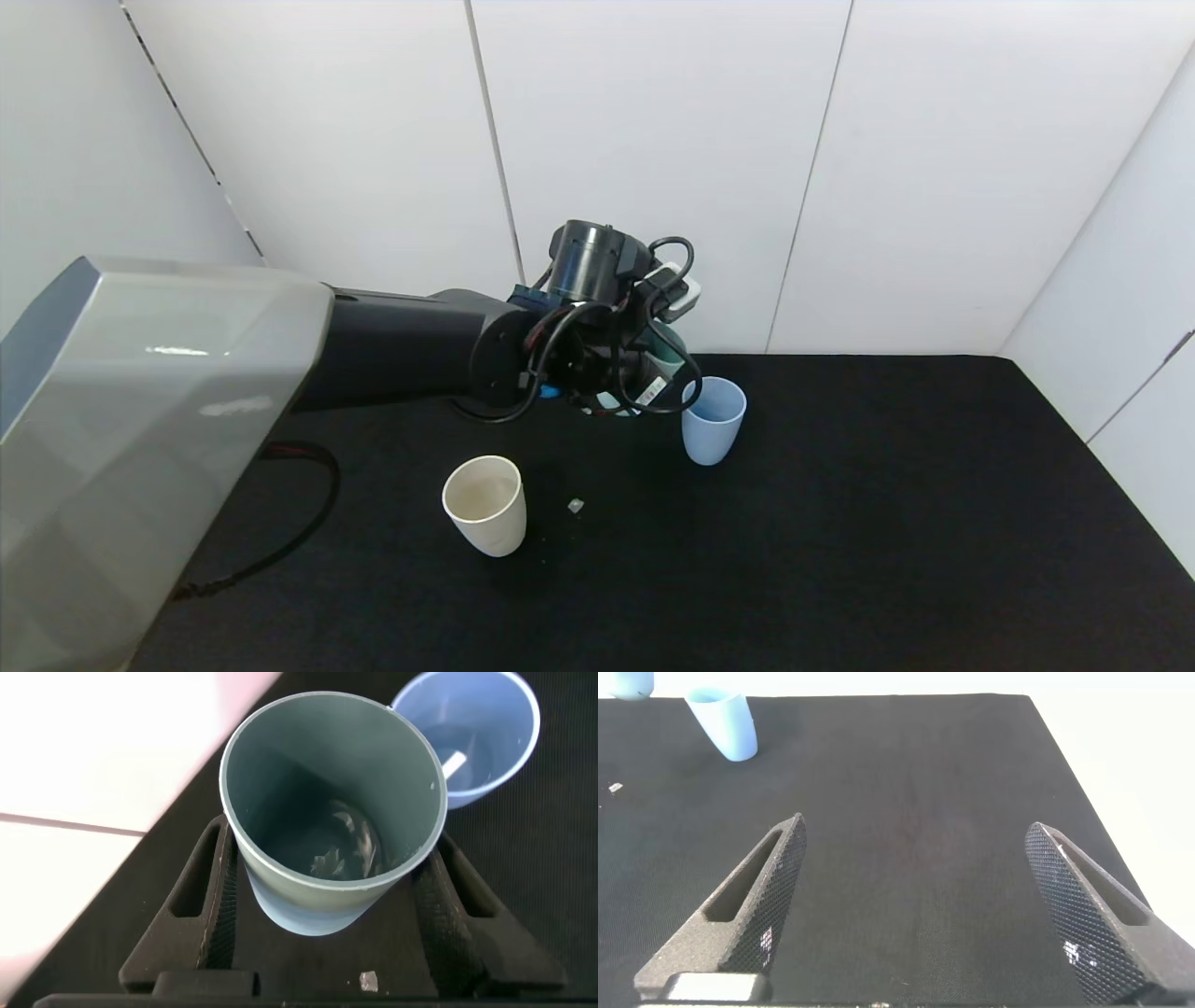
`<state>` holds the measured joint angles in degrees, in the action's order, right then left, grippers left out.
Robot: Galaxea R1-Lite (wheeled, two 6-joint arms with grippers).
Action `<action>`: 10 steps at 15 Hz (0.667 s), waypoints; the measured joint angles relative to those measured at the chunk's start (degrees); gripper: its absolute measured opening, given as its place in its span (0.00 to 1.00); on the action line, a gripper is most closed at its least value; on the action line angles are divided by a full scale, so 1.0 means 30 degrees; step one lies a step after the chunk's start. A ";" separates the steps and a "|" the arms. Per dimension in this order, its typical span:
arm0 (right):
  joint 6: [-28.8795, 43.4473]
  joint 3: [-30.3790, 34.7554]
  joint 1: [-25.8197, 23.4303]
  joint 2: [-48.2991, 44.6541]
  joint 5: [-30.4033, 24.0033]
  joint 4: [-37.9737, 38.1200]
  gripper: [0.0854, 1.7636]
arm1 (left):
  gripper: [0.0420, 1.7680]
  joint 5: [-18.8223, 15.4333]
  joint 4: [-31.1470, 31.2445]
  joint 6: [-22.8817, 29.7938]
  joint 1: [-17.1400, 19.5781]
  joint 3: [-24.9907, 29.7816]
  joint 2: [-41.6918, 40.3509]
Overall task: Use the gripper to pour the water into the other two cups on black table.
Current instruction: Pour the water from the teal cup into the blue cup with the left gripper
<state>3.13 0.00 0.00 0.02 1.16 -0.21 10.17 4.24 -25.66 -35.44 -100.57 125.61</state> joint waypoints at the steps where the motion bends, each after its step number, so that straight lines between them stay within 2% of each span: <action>1: 0.0008 0.0000 0.0000 0.0000 -0.0004 0.0000 0.97 | 0.62 0.0183 0.0549 -0.0423 -0.0045 -0.0386 0.0207; 6: 0.0000 0.0000 0.0008 0.0000 0.0000 0.0008 0.97 | 0.62 0.1755 0.2296 -0.3251 -0.0102 -0.2178 0.0926; 10: 0.0008 0.0000 0.0024 0.0000 0.0000 0.0008 0.97 | 0.62 0.2739 0.3076 -0.4604 -0.0362 -0.3665 0.1357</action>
<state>3.16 0.00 0.07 0.02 1.16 -0.18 18.38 13.47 -39.47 -36.52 -111.57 129.68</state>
